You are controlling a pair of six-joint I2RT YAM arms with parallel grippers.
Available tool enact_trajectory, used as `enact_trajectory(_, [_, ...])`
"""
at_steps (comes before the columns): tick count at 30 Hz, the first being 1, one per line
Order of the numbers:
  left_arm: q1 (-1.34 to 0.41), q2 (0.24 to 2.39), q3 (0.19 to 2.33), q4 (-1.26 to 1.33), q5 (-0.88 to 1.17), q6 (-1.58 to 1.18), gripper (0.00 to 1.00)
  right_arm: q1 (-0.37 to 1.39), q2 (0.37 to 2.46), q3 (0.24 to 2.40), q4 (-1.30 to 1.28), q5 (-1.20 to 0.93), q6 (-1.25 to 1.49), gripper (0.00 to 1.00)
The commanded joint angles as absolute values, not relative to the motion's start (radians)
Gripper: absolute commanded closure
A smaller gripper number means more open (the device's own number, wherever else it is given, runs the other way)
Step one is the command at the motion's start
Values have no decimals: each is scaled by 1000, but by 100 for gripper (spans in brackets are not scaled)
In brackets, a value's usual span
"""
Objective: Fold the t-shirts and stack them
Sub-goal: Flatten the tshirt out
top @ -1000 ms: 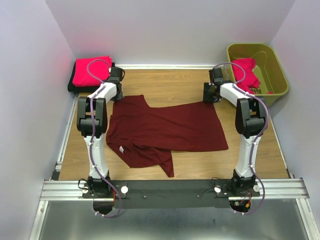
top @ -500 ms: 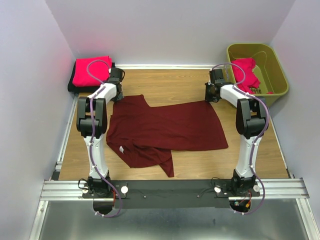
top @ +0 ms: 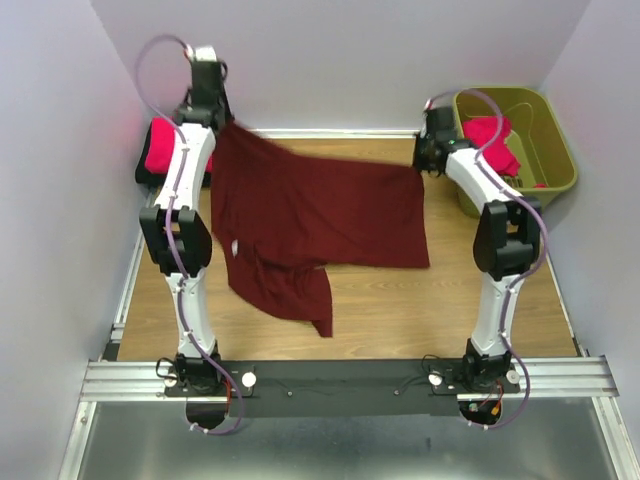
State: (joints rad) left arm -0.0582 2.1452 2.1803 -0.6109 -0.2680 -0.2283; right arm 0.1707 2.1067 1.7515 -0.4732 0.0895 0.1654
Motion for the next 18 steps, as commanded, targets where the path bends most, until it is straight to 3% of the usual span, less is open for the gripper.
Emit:
enact_trajectory(1, [-23,2082,2448,-637,-259,-201,100,166,1953,1938,-465,227,126,99])
enact_trajectory(9, [-20,1711,2223,-393,-268,-134,100,164,1746,2033,-463,250,75,99])
enact_trajectory(18, [-20,1213,1950,-253,-316,-75,100,164,1361,1840,-457,147,17,99])
